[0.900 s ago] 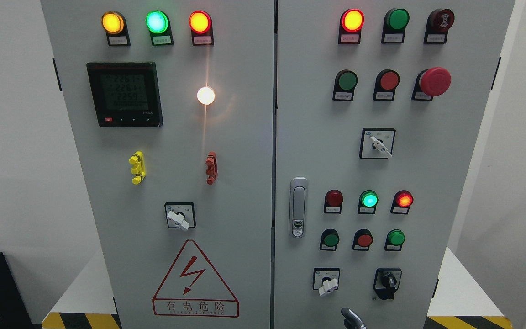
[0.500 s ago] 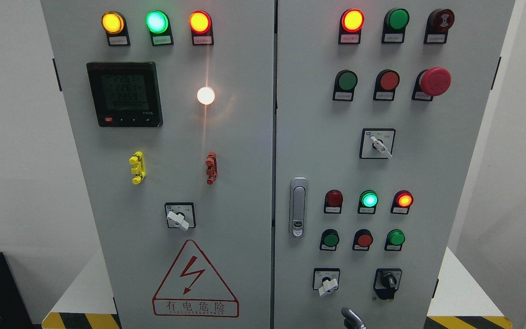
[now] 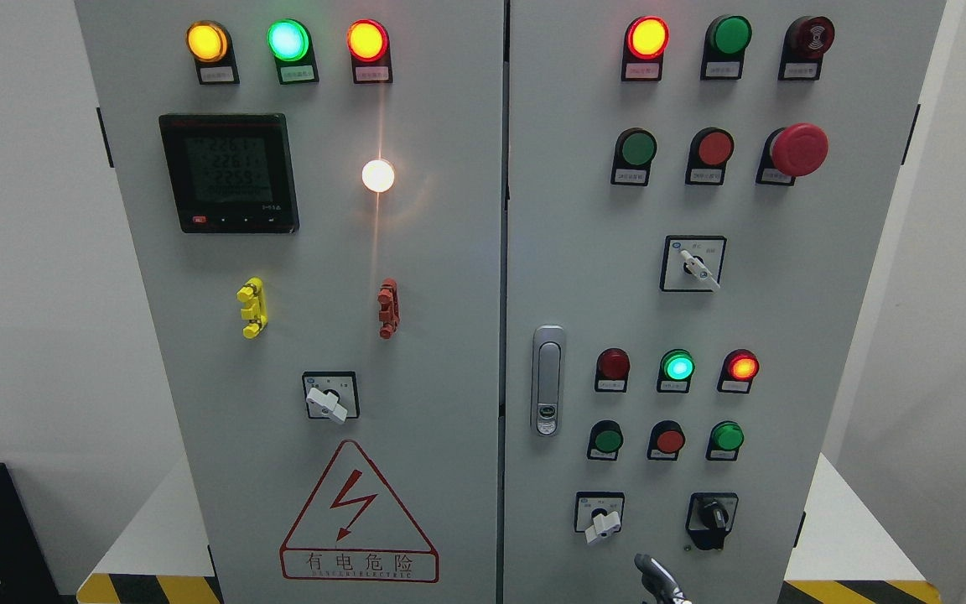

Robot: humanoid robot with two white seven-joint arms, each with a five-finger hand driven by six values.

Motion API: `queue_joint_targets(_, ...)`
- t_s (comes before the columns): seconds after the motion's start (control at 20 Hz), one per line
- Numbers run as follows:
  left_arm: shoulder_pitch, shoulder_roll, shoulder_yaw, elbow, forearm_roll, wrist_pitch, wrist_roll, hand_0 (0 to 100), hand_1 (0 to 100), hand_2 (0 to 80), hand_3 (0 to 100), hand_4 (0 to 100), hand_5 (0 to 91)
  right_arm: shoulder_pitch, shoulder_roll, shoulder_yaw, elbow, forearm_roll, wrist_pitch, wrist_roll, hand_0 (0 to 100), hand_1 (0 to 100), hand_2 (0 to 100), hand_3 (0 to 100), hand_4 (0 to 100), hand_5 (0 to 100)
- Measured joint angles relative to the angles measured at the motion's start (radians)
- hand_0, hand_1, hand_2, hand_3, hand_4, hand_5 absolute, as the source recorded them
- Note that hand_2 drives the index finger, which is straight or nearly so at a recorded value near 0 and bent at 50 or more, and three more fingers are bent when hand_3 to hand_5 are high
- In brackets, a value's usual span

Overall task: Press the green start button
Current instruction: 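Raise the right hand toward the lower green push button on the cabinet door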

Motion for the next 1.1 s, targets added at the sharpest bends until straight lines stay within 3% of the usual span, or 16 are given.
queue_joint_targets(0.05, 0.000, 0.000, 0.000, 0.000, 0.000, 0.000, 0.000, 12, 56, 0.0, 0, 0, 0.0, 0.000, 0.000, 0.000, -0.001, 0.021, -0.012, -0.013, 13, 53, 0, 62, 60, 59)
queue_joint_targets(0.15, 0.000, 0.000, 0.000, 0.000, 0.000, 0.000, 0.000, 12, 56, 0.0, 0, 0, 0.0, 0.000, 0.000, -0.001, -0.003, 0.077, -0.033, -0.038, 16, 53, 0, 72, 72, 73)
queue_joint_targets(0.55, 0.000, 0.000, 0.000, 0.000, 0.000, 0.000, 0.000, 12, 56, 0.0, 0, 0, 0.0, -0.011, -0.001, -0.003, -0.007, 0.396, -0.056, -0.134, 22, 47, 0, 81, 85, 97)
queue_joint_targets(1.1, 0.000, 0.000, 0.000, 0.000, 0.000, 0.000, 0.000, 12, 56, 0.0, 0, 0, 0.0, -0.086, -0.001, -0.009, 0.035, 0.918, -0.081, -0.265, 31, 41, 0, 79, 84, 99)
